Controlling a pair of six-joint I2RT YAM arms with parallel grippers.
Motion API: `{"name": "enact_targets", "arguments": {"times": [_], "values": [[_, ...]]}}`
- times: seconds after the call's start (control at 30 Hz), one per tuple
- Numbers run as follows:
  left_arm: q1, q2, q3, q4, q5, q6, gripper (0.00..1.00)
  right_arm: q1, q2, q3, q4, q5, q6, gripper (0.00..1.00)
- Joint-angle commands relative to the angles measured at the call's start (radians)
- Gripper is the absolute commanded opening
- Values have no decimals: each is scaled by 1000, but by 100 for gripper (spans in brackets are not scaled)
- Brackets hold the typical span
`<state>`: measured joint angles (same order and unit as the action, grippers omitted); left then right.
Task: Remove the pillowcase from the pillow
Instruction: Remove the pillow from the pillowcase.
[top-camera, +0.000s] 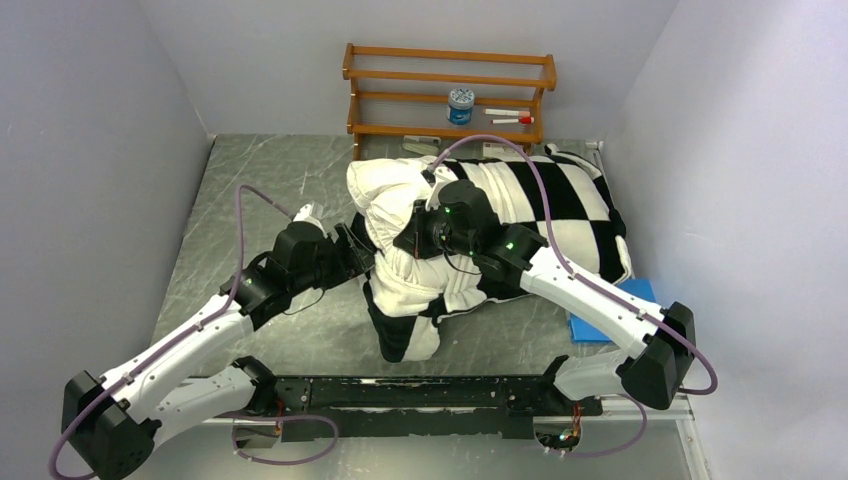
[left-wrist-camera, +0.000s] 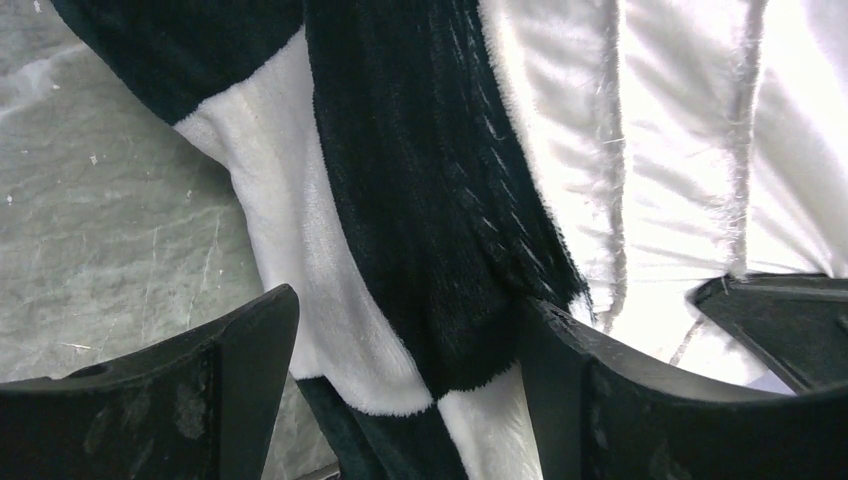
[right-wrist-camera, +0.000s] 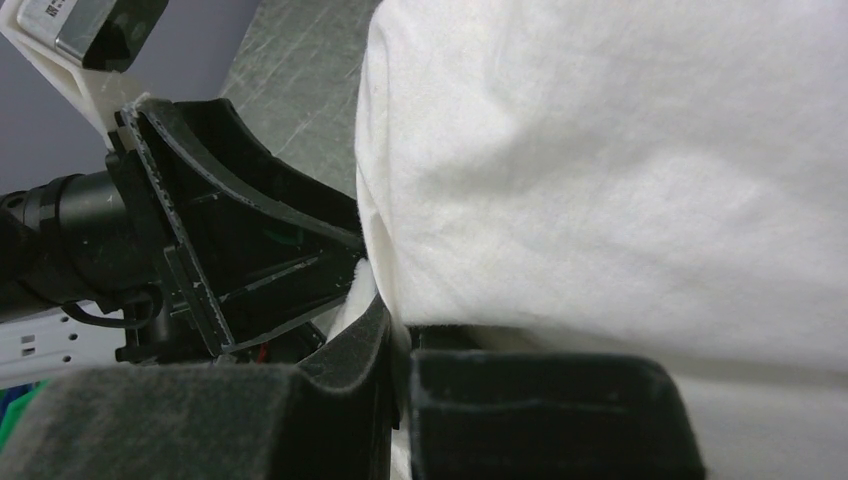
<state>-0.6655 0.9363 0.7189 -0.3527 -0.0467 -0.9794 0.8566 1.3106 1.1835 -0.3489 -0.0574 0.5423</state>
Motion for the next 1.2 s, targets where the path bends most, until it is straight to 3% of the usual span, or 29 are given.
{"name": "enact_targets", "arguments": {"times": [0.0,0.27,0.37,0.6,0.73,0.87,0.93,1.03,1.17], "values": [[8,-29,39,19,48,-21,83,-7,-28,17,119,-25,18,0],[9,-112,91,-153,-135,-80,86,-7,-28,15,125,-24,18,0],[9,-119,82,-109,-102,-72,80,-7,-23,16,127,-36,19,0],[9,22,80,24,36,-8,81,-7,-24,21,123,-41,14,0],[9,90,54,82,66,-6,68,-7,-28,28,117,-39,10,0],[10,75,20,-41,-22,-24,20,-7,-28,38,128,-5,-4,0],[9,31,-38,-93,-44,-42,6,-8,-17,70,122,64,-31,0],[8,-54,-171,-145,-28,-90,5,-14,4,148,139,137,-65,0],[7,-148,-365,-128,17,-154,5,-14,10,181,235,69,-66,0]]}}
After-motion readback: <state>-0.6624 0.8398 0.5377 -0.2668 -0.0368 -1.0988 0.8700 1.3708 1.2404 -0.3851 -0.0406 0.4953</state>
